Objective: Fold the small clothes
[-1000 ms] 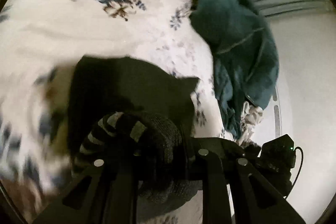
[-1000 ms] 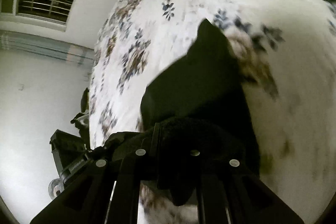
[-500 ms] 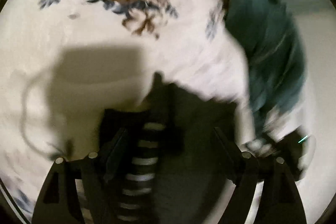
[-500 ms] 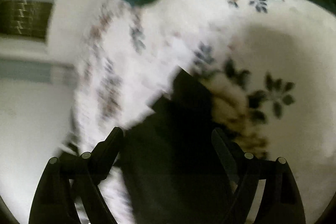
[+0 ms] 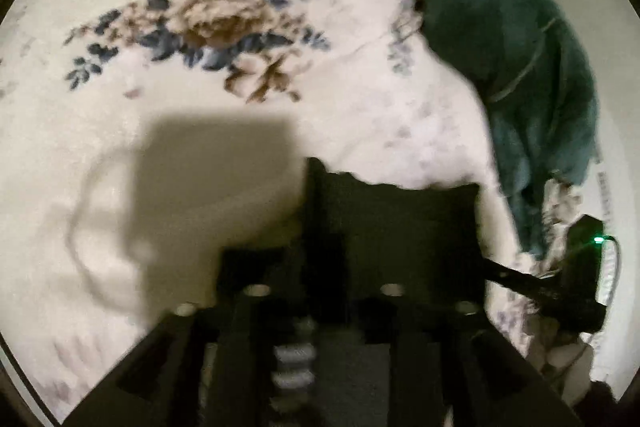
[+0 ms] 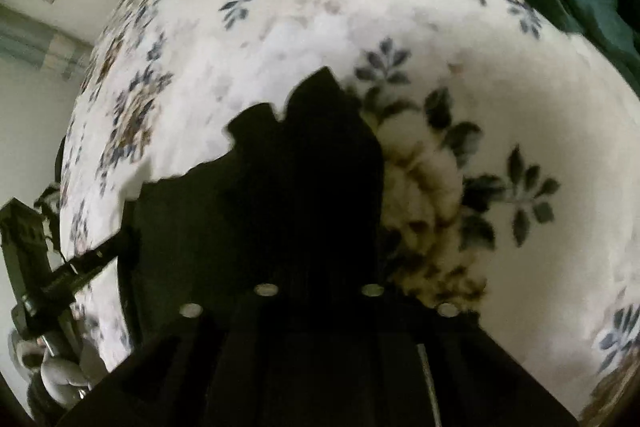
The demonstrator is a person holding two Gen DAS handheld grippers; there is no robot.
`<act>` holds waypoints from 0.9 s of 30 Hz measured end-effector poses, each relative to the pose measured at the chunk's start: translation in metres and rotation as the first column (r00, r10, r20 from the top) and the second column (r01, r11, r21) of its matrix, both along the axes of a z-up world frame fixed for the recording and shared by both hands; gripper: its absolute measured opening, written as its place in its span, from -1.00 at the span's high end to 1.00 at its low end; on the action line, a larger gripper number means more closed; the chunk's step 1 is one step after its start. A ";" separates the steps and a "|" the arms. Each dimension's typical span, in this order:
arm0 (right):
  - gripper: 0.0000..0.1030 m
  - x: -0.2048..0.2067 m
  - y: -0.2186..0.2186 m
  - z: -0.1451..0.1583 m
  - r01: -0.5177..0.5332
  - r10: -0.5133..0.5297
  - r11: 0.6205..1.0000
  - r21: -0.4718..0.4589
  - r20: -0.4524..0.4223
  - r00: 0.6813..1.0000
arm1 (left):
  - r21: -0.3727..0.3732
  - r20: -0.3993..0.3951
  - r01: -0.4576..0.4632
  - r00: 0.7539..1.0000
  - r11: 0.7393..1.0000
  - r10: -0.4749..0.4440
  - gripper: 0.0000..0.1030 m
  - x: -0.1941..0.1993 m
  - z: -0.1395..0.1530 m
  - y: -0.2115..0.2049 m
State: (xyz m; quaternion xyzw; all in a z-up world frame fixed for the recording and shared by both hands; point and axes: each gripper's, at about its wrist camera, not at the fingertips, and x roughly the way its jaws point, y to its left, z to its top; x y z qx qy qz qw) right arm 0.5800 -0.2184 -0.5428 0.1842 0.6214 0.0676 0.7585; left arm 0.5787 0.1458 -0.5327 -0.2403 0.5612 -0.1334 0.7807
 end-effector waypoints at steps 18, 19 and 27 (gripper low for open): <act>-0.88 -0.023 -0.035 -0.040 -0.141 0.168 0.960 0.242 -0.097 0.981 | -0.268 -0.229 -0.441 0.893 0.857 0.388 -1.00 -0.229 -0.064 -0.089; -0.88 -0.015 -0.033 -0.048 -0.128 0.157 0.961 0.243 -0.102 0.982 | -0.255 -0.211 -0.471 0.879 0.844 0.427 -1.00 -0.222 -0.067 -0.092; 0.08 0.002 -0.008 -0.078 -0.060 0.093 0.953 0.298 -0.097 0.991 | -0.313 -0.143 -0.583 0.809 0.750 0.570 0.40 -0.174 -0.067 -0.076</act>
